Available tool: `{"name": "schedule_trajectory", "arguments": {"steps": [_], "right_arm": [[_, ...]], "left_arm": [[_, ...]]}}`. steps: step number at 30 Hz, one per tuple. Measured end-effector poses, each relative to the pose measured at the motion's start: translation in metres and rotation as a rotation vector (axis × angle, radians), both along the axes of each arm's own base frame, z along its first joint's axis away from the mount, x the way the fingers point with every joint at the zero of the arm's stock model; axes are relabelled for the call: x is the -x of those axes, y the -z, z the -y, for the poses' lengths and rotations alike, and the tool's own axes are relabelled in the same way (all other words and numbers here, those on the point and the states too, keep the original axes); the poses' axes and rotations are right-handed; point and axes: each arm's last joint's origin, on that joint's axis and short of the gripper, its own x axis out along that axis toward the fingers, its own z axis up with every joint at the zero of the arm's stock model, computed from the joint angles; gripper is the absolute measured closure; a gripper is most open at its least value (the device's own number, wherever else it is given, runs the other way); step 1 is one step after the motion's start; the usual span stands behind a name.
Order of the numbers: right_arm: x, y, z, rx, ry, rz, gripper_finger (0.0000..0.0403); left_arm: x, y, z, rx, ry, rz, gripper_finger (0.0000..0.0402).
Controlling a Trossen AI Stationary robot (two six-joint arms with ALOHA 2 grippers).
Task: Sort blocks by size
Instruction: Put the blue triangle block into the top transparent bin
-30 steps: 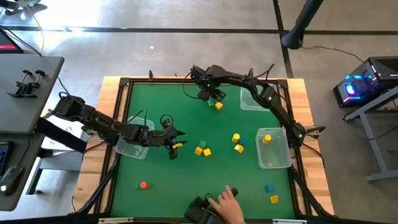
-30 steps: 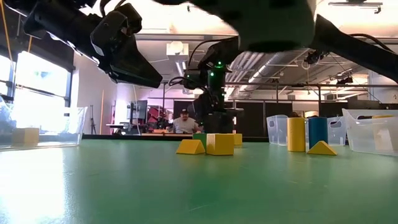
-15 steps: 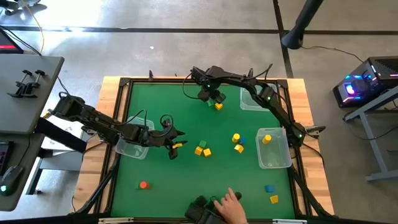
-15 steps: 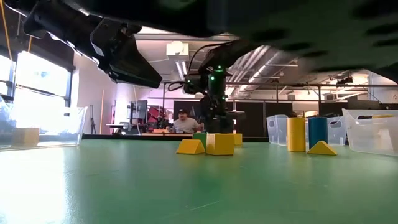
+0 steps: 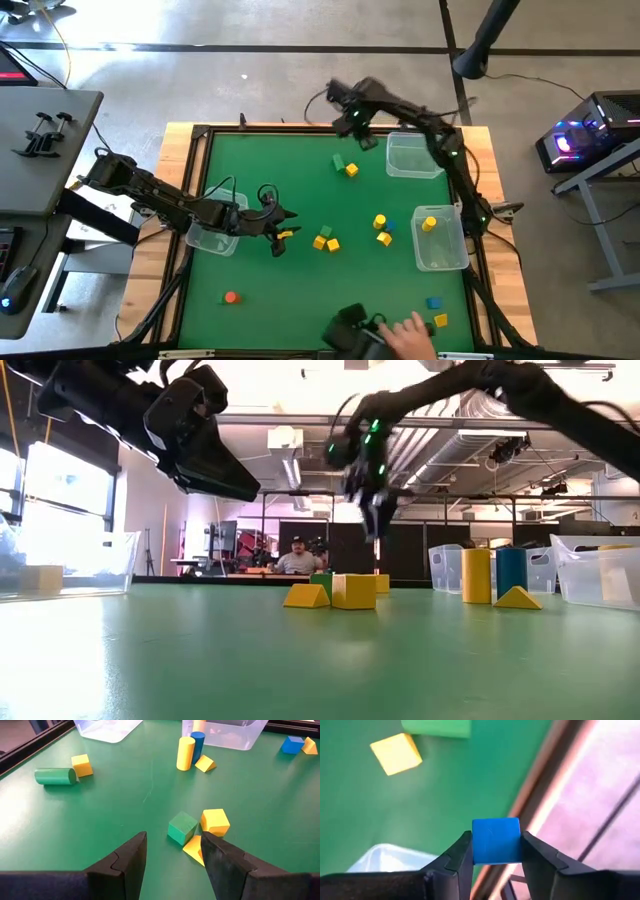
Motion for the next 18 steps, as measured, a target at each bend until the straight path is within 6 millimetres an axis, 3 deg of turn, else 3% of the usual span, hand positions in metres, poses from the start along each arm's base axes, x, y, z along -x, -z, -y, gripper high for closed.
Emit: {"name": "schedule_trajectory", "arguments": {"steps": [4,9,12,18], "right_arm": [[0.026,-0.052,-0.008,0.046,0.085,0.102,0.0276],[0.061,-0.091,-0.018,0.054,0.196,0.132,0.0276],[0.078,-0.104,-0.021,0.055,0.264,0.125,0.0276],[0.09,-0.111,-0.018,0.035,0.332,0.157,0.0276]], "left_arm": [[0.0,0.0,0.002,0.0,0.008,0.001,0.0229],[0.001,0.0,0.005,-0.007,0.015,0.001,0.0229],[0.002,0.0,0.007,-0.026,0.017,0.001,0.0229],[0.002,0.0,0.008,-0.029,0.02,0.0,0.0229]]}}
